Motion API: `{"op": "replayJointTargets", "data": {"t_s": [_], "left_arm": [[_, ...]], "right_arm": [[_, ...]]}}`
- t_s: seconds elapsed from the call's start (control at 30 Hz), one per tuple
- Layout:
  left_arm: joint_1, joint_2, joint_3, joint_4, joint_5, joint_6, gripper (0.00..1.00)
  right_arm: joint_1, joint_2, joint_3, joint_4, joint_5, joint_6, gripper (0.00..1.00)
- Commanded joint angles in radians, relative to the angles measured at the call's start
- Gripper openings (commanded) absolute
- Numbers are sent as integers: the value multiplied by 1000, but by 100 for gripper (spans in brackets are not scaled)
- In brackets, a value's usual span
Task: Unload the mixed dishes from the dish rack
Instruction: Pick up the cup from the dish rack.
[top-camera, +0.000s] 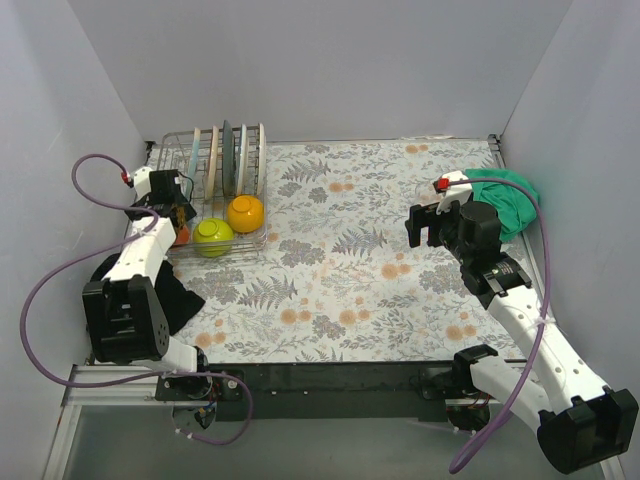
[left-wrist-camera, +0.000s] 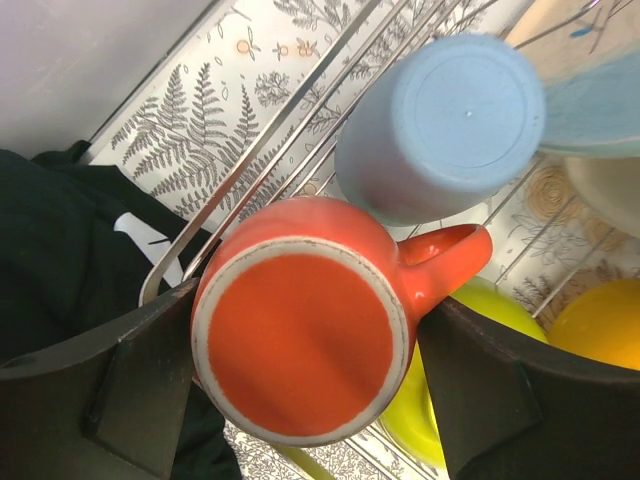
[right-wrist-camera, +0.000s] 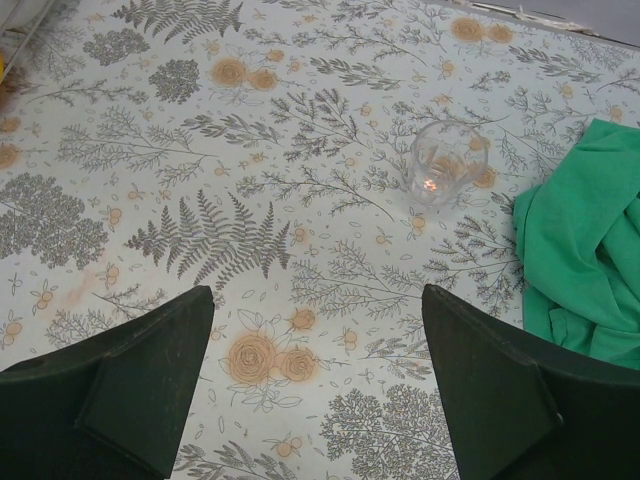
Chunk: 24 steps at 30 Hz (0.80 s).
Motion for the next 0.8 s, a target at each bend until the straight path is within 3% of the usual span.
{"op": "replayJointTargets", "data": {"t_s": [0.0, 0.37, 0.77], "left_arm": [[7, -111, 31, 17, -26, 8, 33], [5, -238, 45, -16, -13, 2, 29], [-36, -407, 29, -28, 84, -27, 26]], "right_arm": [[8, 7, -4, 53, -8, -3, 92], [8, 19, -1, 48, -26, -3, 91], [8, 67, 16, 48, -238, 3, 91]]}}
